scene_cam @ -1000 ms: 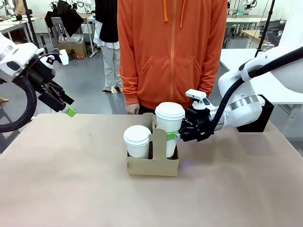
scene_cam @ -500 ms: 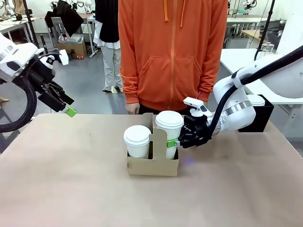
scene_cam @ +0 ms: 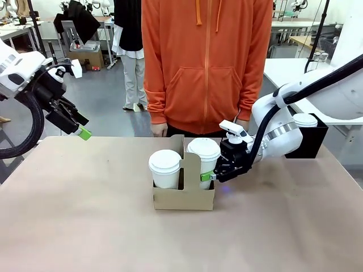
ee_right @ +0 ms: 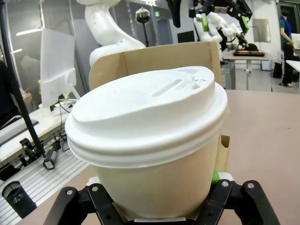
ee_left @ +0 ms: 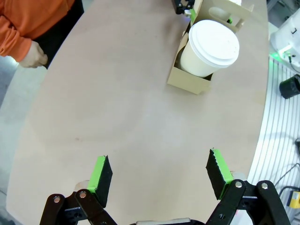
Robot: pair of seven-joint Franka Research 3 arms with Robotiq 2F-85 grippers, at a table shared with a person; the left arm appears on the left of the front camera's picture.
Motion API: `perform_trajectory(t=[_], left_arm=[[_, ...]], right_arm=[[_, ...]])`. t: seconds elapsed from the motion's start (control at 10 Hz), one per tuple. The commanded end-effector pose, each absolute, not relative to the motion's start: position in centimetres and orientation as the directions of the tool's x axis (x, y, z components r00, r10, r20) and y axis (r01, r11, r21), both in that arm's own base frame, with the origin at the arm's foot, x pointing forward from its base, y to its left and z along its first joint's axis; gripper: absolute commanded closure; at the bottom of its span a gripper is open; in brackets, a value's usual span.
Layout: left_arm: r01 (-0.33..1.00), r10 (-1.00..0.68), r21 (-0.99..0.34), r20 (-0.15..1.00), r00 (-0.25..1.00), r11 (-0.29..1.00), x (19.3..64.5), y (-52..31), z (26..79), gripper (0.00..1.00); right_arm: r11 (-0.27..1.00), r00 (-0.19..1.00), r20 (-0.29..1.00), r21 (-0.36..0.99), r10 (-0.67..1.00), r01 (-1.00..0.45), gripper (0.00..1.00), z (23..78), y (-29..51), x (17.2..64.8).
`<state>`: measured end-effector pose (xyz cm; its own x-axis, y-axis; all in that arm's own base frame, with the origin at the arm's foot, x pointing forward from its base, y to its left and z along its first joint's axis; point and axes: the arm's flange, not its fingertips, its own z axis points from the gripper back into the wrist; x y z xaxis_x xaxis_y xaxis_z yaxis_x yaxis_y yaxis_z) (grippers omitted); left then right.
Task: Pour a drink into a cup and package it in a carrier.
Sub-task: Insert the held 600 ml Paper Cup into the Cup Carrier.
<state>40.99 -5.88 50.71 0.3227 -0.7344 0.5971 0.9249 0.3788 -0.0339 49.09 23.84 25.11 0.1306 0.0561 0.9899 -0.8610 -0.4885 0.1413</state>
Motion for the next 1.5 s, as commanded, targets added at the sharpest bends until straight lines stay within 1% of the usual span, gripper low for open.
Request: perform_trajectory(t=[0.0,0.3,0.7,1.0,1.1,1.2,1.3,1.4], left_arm=[[0.922,-0.721,-0.034,0.612,0.324,0.386,41.2,-6.0,50.8,0.00],[0.922,-0.721,-0.034,0.612,0.324,0.386,41.2,-6.0,50.8,0.00],[0.922,-0.721,-0.034,0.612,0.324,0.386,41.2,-6.0,50.8,0.00],[0.922,-0.721,-0.034,0.612,0.324,0.386,41.2,-6.0,50.8,0.00],[0.922,-0.721,-0.034,0.612,0.324,0.386,41.2,-6.0,50.8,0.00],[0.922,-0.721,-0.034,0.612,0.324,0.386,41.2,-6.0,50.8,0.00],[0.922,-0.721,-0.034,0.612,0.324,0.386,41.2,-6.0,50.8,0.00],[0.922,-0.721,-0.034,0.612,0.324,0.386,41.2,-6.0,50.8,0.00]], right_arm=[[-0.500,0.065,0.997,0.074,0.035,-0.863,0.00,24.7,24.1,49.8],[-0.487,0.010,0.997,0.046,0.075,-0.872,0.00,25.1,23.1,50.0],[-0.367,-0.033,0.994,0.009,0.107,-0.930,0.00,26.6,17.6,53.1],[-0.255,0.008,0.992,0.040,0.124,-0.966,0.00,28.4,11.9,54.1],[-0.200,0.043,0.987,0.073,0.152,-0.977,0.00,29.0,9.6,54.1],[-0.105,0.113,0.974,0.136,0.194,-0.985,0.00,29.9,6.7,53.7],[-0.019,0.159,0.962,0.167,0.224,-0.986,0.00,31.2,3.9,52.7],[0.038,0.179,0.950,0.175,0.256,-0.984,0.00,32.9,2.1,51.1]])
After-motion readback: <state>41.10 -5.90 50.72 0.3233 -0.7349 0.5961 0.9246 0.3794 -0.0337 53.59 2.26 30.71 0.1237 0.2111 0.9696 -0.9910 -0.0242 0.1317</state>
